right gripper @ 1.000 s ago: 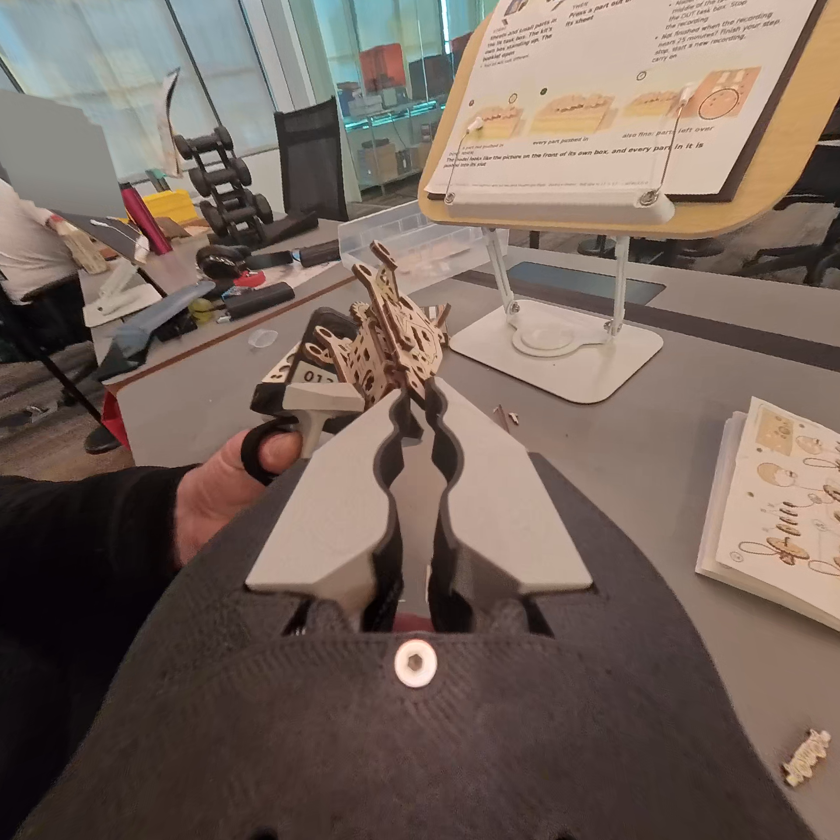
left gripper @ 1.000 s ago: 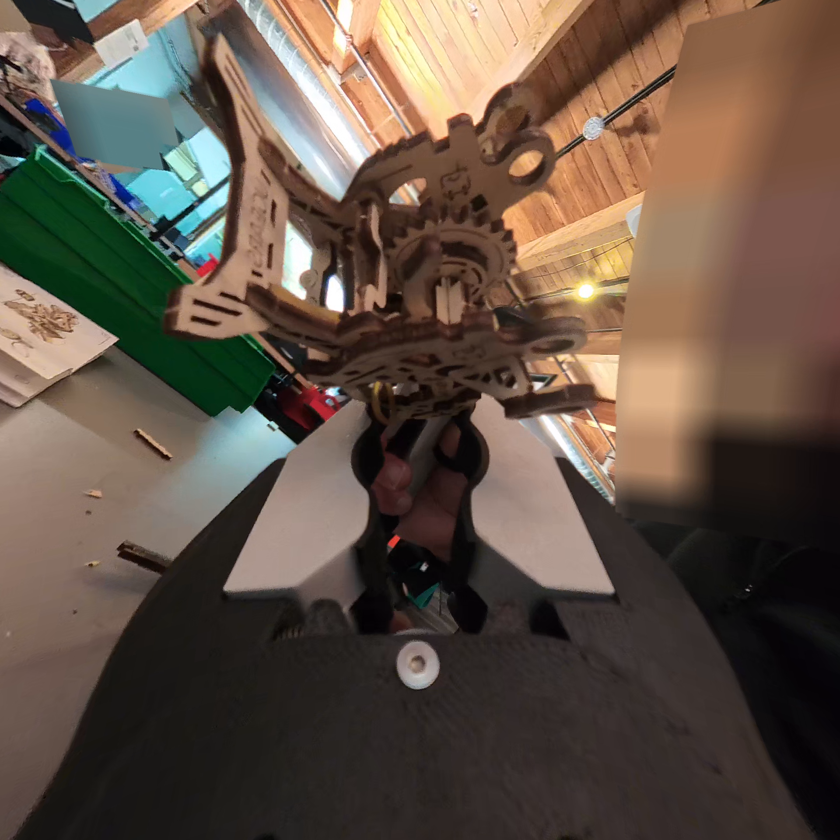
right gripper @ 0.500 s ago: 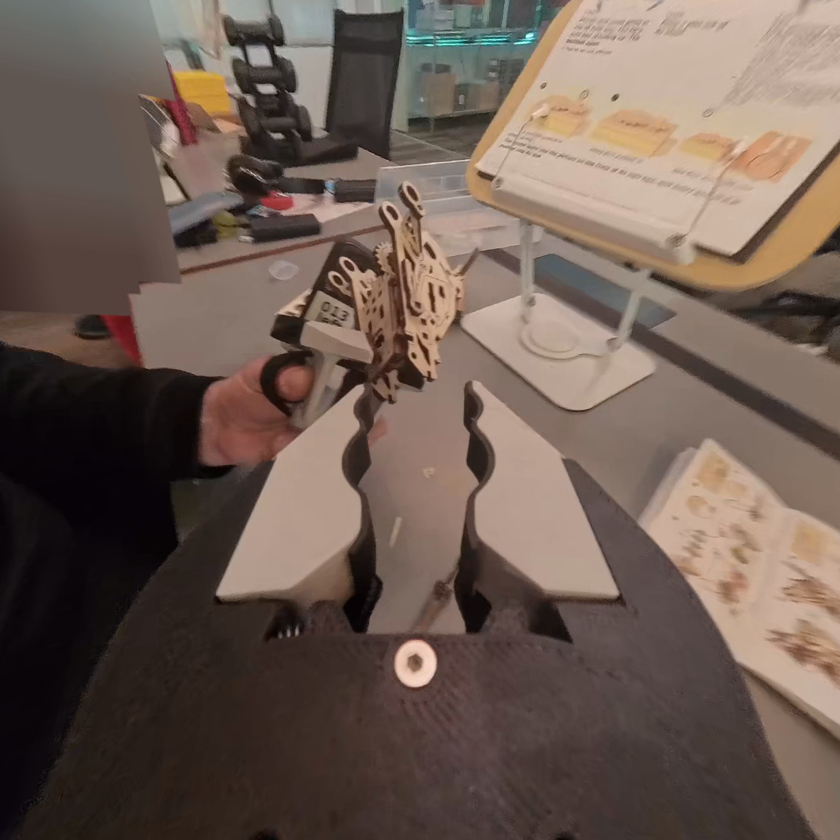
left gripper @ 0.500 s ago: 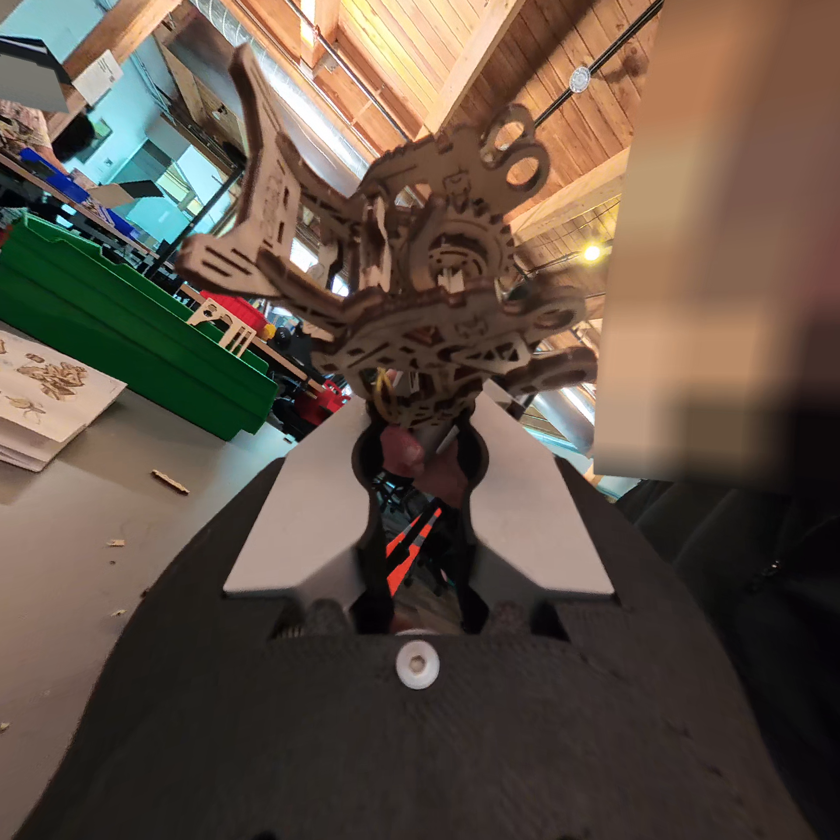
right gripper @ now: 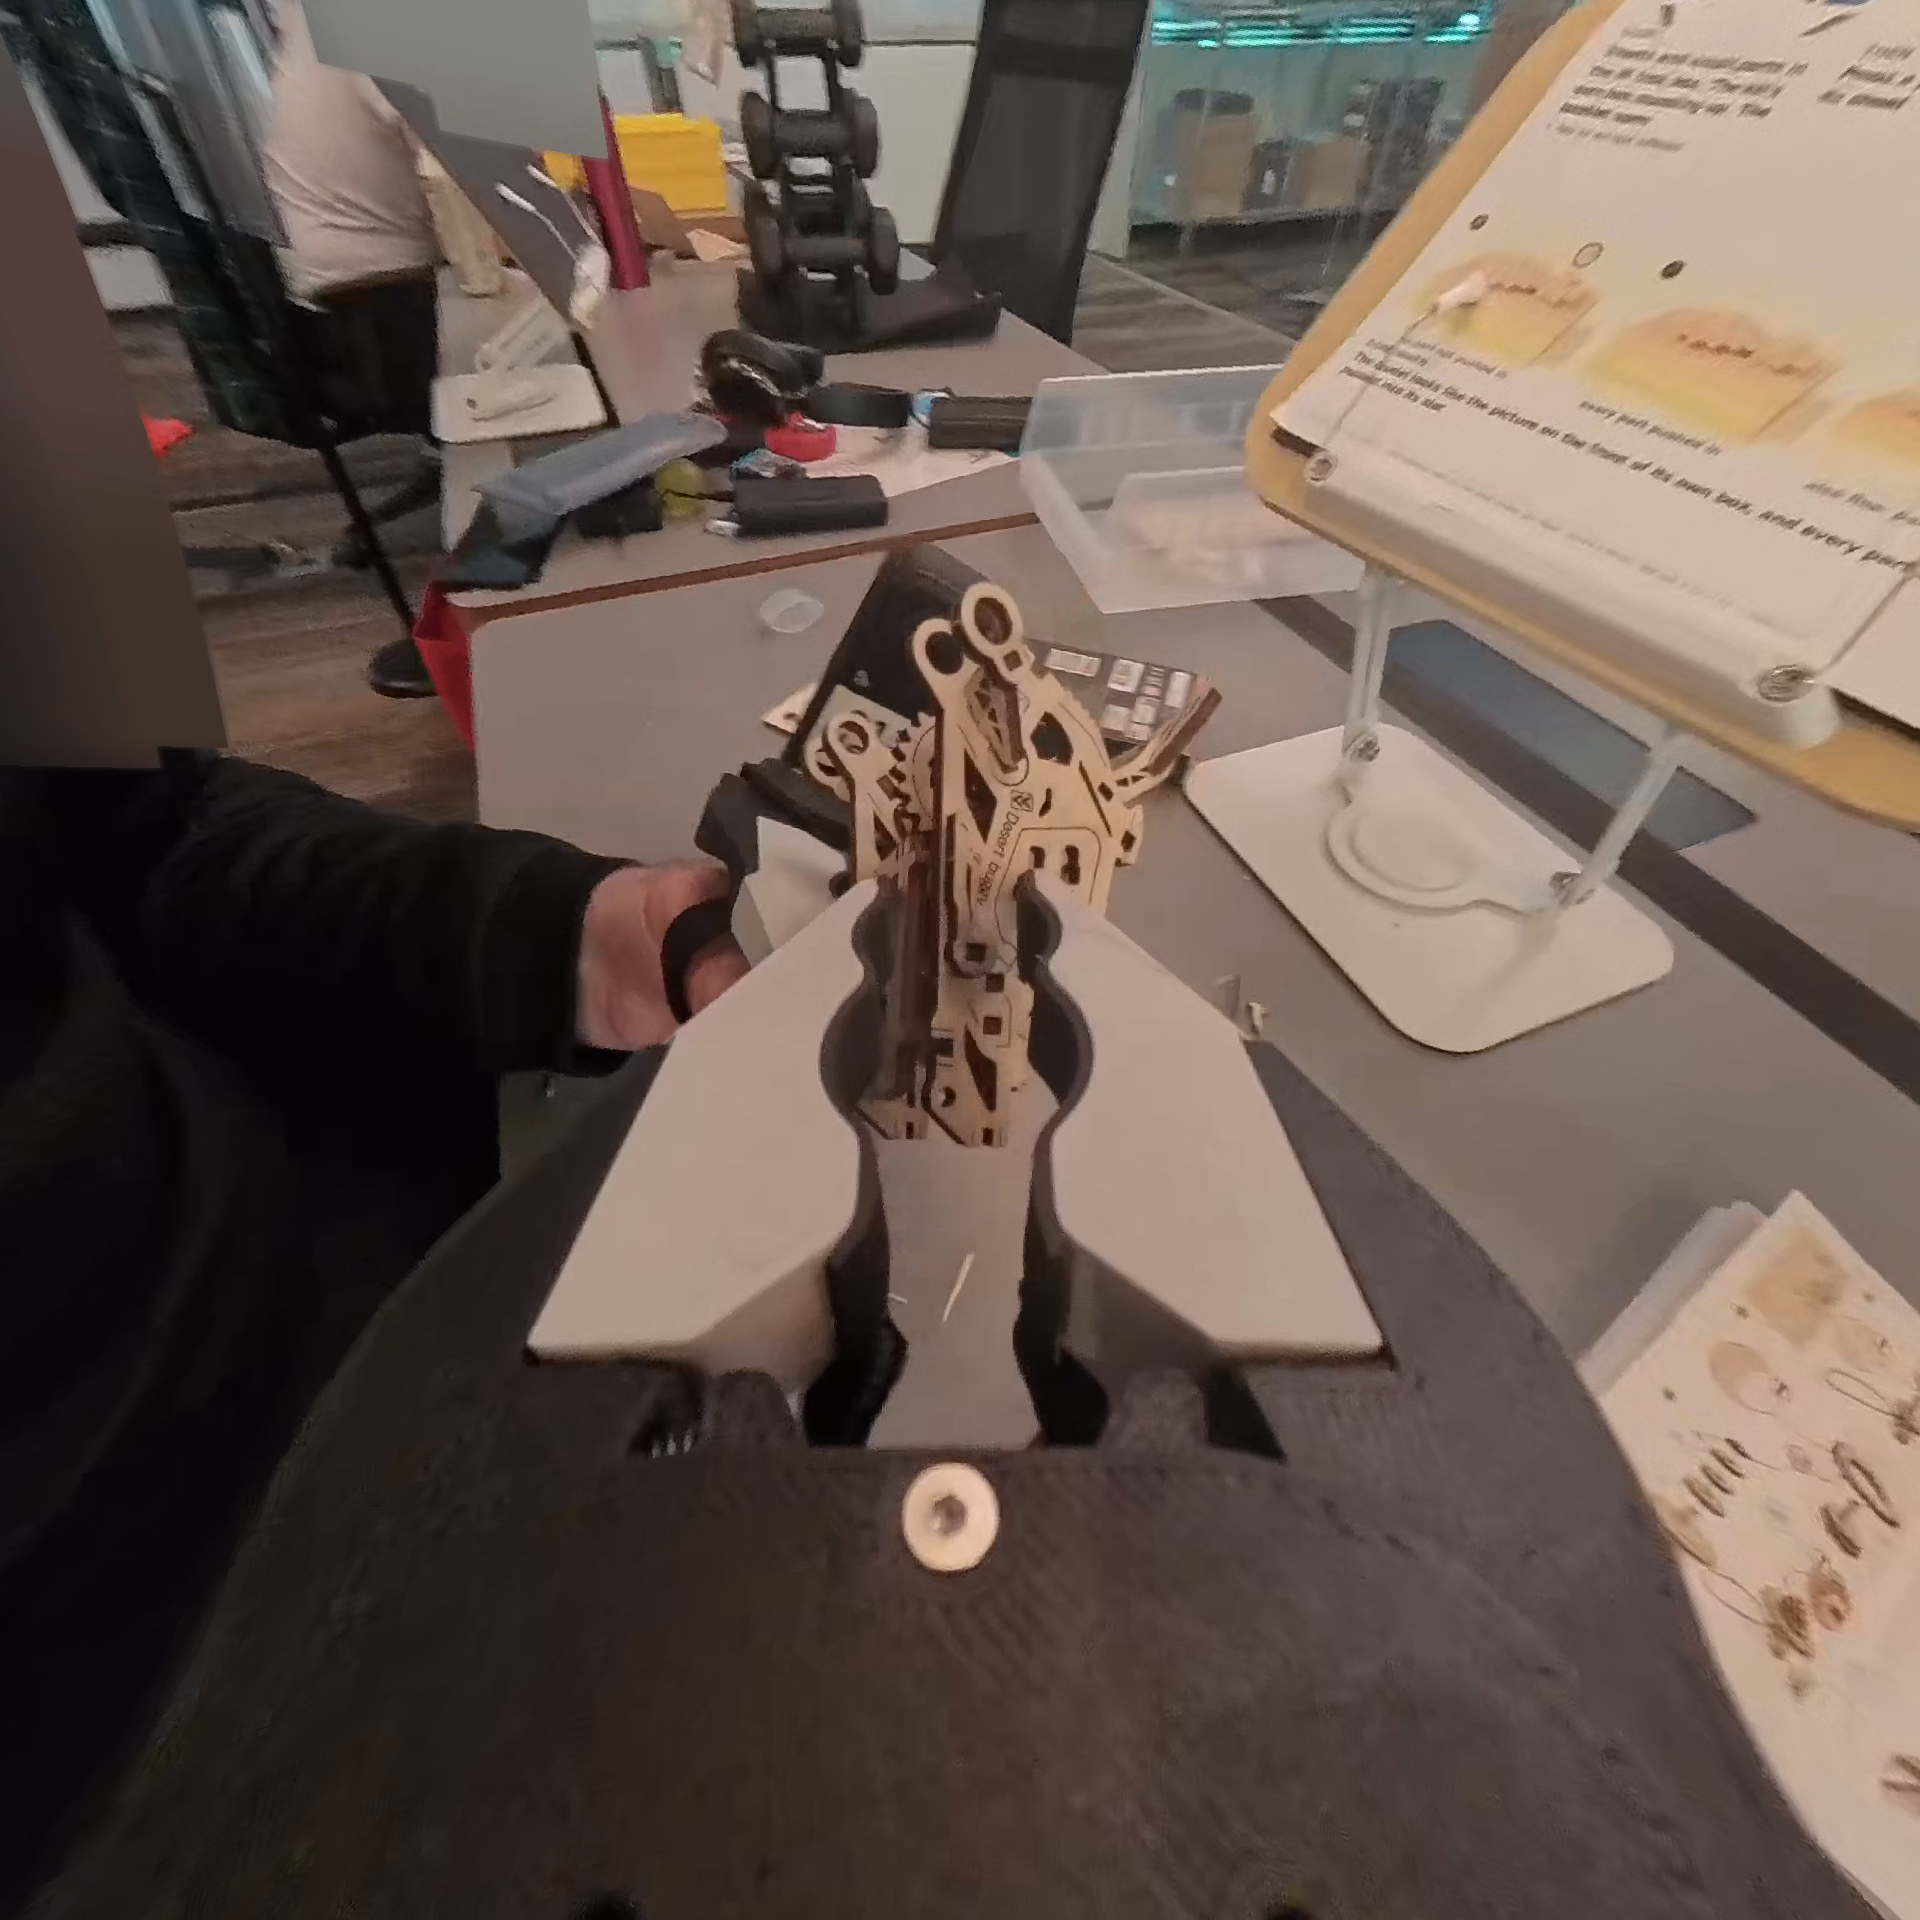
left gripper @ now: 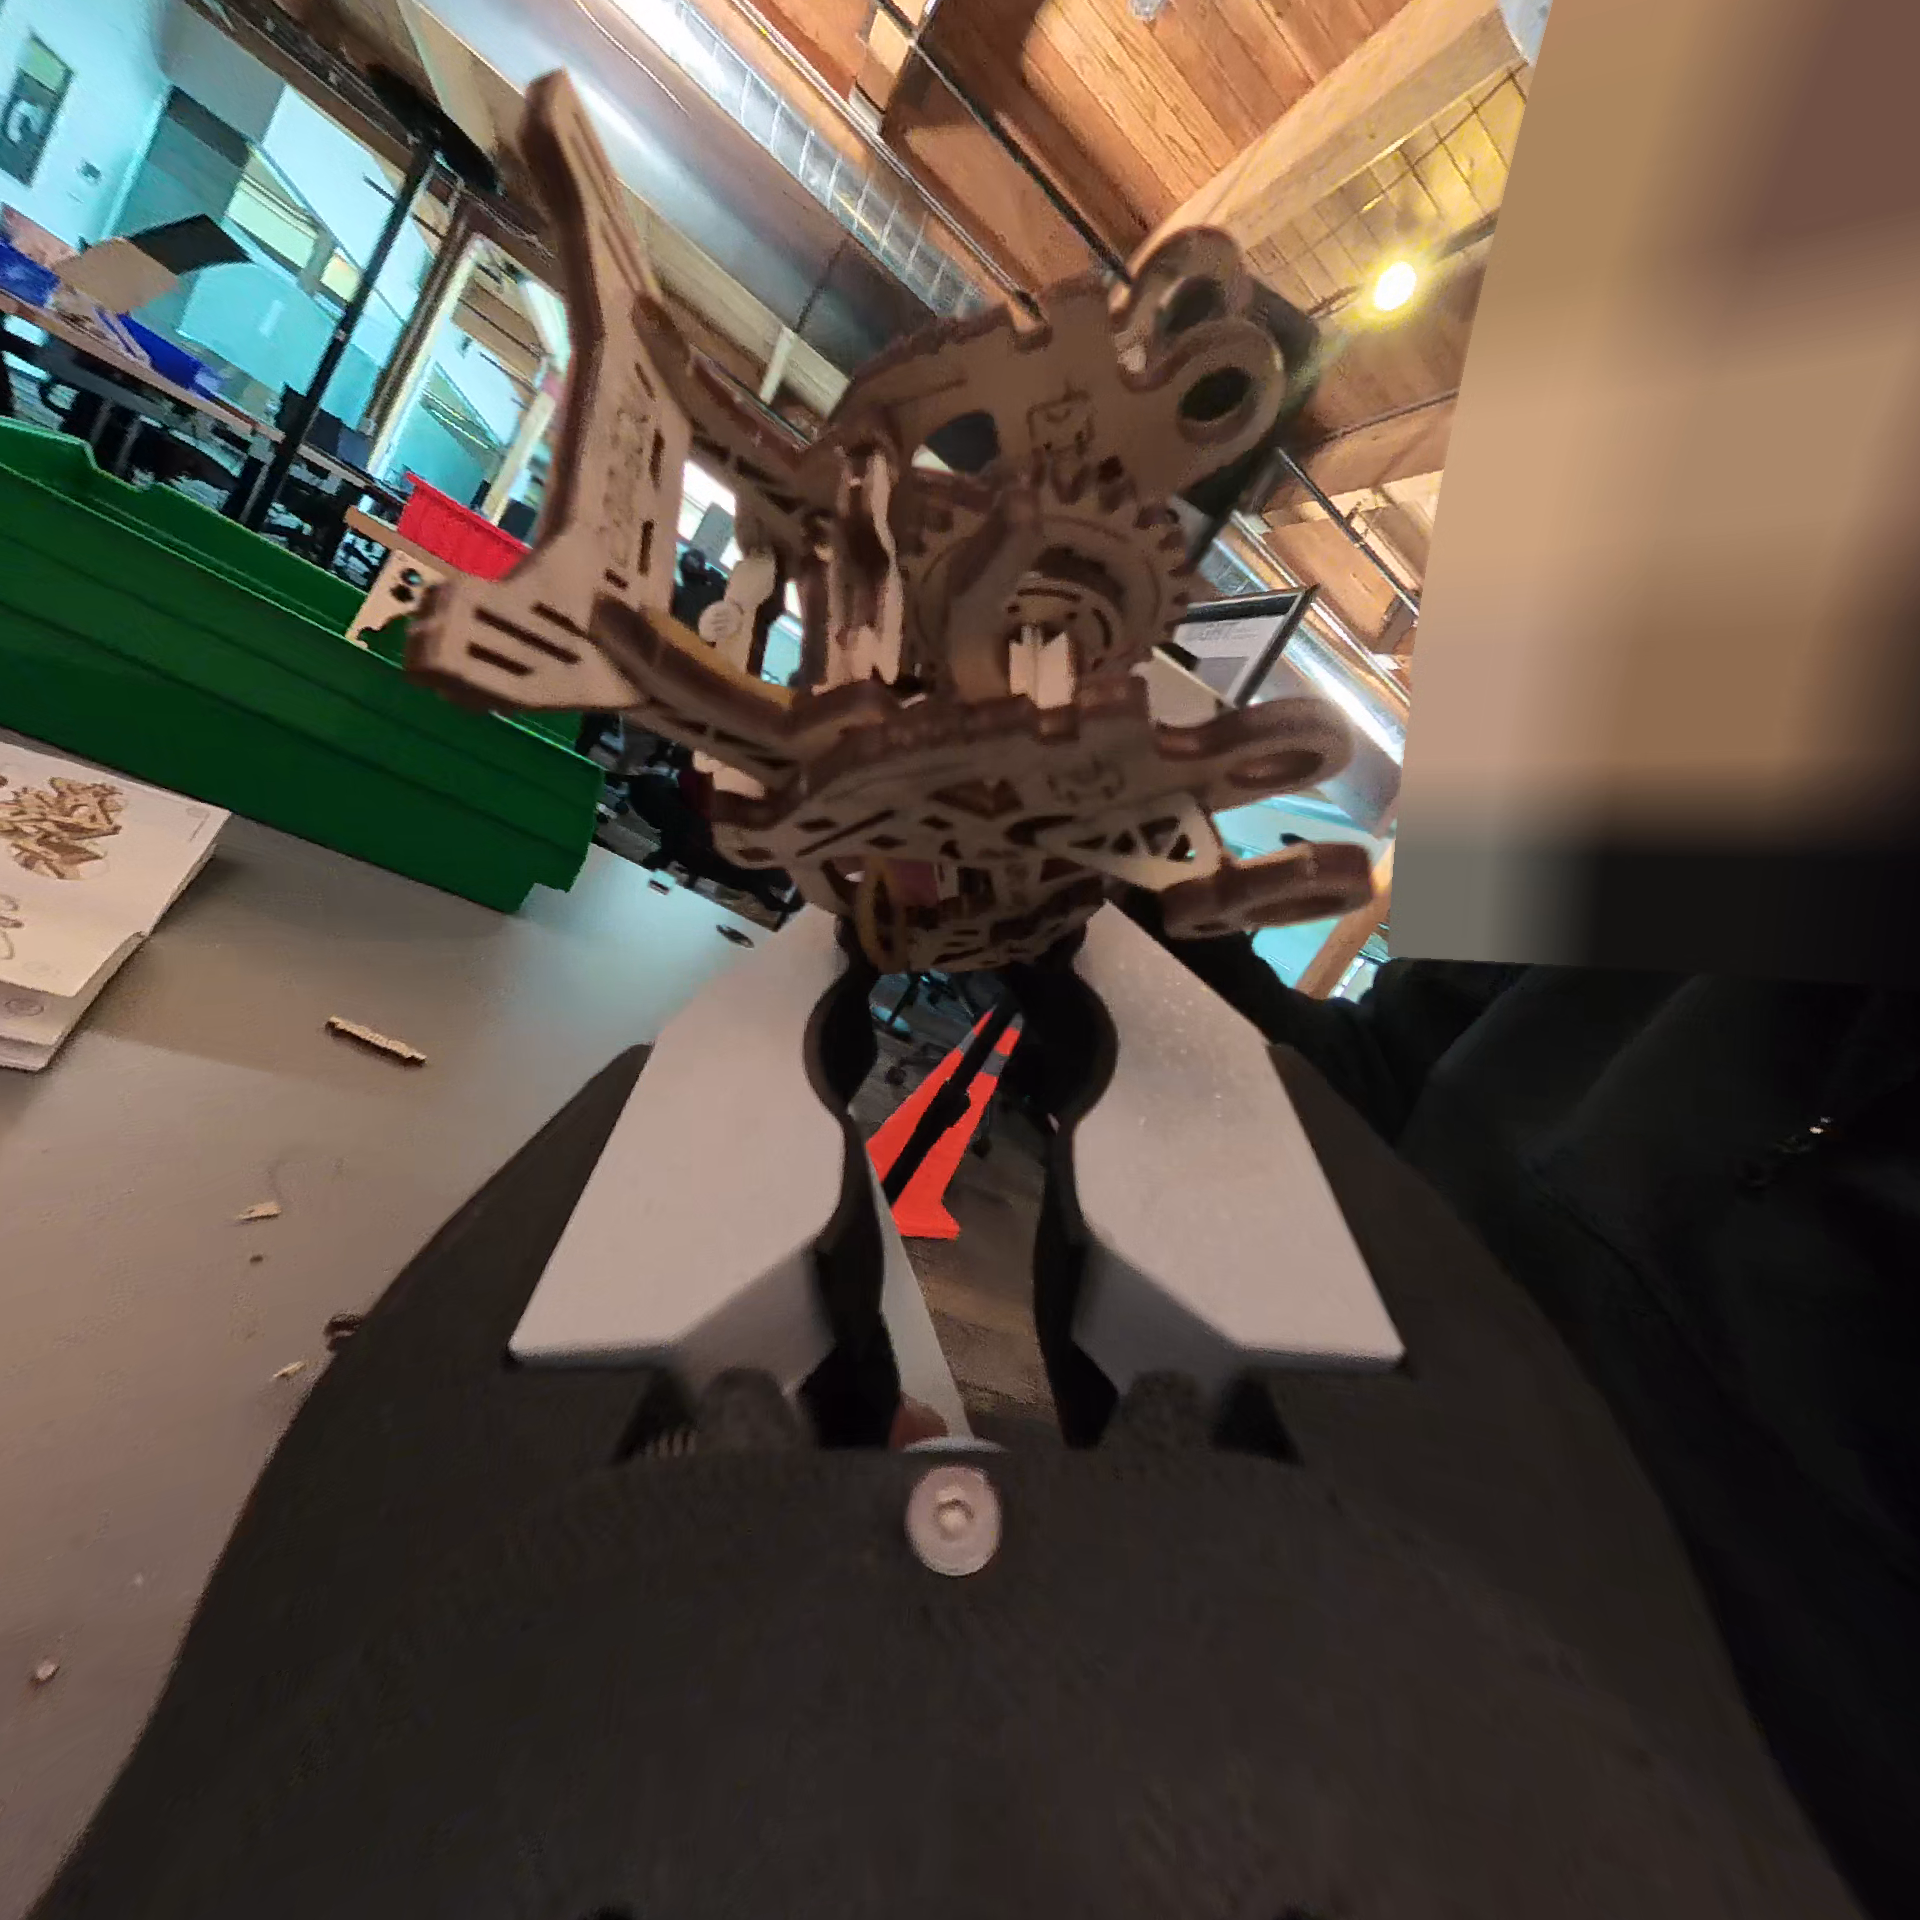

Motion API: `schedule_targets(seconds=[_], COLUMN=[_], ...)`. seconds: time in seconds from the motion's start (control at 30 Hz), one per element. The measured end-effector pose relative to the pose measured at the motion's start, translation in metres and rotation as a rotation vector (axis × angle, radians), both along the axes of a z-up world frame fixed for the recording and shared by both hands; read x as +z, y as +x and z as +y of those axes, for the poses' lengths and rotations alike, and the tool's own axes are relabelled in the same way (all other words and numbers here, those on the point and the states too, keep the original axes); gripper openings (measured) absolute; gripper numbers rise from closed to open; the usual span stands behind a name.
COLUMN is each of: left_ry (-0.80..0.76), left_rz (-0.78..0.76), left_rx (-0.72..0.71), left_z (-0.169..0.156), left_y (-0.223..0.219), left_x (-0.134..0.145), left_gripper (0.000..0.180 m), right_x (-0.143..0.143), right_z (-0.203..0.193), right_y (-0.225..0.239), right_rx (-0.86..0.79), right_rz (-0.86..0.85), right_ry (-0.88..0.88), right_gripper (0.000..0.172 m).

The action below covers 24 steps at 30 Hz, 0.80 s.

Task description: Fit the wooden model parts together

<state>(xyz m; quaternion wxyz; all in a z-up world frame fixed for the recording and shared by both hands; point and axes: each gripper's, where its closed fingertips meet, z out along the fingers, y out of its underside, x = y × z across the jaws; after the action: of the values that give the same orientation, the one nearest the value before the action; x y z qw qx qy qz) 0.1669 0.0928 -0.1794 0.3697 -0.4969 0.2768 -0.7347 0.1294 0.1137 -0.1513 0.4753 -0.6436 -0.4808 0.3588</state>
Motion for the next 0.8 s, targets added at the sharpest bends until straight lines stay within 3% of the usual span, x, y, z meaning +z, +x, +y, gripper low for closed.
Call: schedule_targets(seconds=[0.37,0.57,0.67,0.7,0.8], left_ry=[0.052,0.031,0.032,0.003,0.039], left_rz=[0.078,0.021,-0.020,-0.056,-0.036], left_rx=[-0.008,-0.042,-0.008,0.026,0.056], left_z=[-0.001,-0.001,0.003,0.011,0.013], left_y=[0.003,0.002,-0.002,-0.007,-0.009], left_x=[-0.007,0.000,0.009,0.015,0.020], left_gripper=[0.027,0.027,0.034,0.040,0.040], right_x=[-0.003,0.001,0.003,0.003,0.007], right_z=[-0.002,-0.003,-0.002,-0.001,-0.002], right_y=[0.006,0.007,0.010,0.010,0.009], right_rx=[0.031,0.044,0.036,0.029,0.016], right_rz=[0.050,0.118,0.140,0.132,0.166], right_ry=[-0.036,-0.079,-0.075,-0.067,-0.068], right_gripper=[0.018,0.018,0.018,0.007,0.007])
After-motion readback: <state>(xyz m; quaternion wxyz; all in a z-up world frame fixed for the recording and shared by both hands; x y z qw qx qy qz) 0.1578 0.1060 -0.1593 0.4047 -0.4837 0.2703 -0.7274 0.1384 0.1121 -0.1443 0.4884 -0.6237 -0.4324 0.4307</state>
